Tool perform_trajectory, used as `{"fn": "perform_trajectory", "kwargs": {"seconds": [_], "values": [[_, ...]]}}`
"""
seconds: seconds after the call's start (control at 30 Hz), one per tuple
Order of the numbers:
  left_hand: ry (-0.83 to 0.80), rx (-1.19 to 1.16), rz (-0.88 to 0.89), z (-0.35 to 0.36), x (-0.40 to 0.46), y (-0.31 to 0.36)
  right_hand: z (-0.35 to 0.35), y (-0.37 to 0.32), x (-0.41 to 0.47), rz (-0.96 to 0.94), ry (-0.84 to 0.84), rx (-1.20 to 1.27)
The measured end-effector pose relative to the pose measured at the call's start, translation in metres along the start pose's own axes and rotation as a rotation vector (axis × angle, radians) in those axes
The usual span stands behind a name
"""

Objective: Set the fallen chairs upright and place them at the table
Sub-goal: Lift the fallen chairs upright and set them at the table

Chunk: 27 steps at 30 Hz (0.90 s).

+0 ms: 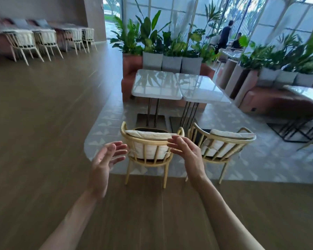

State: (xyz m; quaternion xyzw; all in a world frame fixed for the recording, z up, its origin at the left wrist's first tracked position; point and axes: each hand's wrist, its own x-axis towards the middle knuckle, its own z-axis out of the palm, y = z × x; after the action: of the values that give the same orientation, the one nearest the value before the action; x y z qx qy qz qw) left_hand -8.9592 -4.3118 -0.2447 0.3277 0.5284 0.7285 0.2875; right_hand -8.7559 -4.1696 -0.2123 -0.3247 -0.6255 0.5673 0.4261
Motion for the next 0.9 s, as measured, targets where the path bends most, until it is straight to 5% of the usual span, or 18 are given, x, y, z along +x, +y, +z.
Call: {"fn": "perform_trajectory", "kwargs": {"seconds": [0.4, 0.9], "values": [[-0.047, -0.096, 0.036, -0.012, -0.043, 0.041, 0.013, -0.047, -0.064, -0.092, 0.0, -0.001], [-0.084, 0.211, -0.04, 0.034, 0.13, -0.019, -0.012, 0.036, 0.12, 0.044, 0.025, 0.017]]}}
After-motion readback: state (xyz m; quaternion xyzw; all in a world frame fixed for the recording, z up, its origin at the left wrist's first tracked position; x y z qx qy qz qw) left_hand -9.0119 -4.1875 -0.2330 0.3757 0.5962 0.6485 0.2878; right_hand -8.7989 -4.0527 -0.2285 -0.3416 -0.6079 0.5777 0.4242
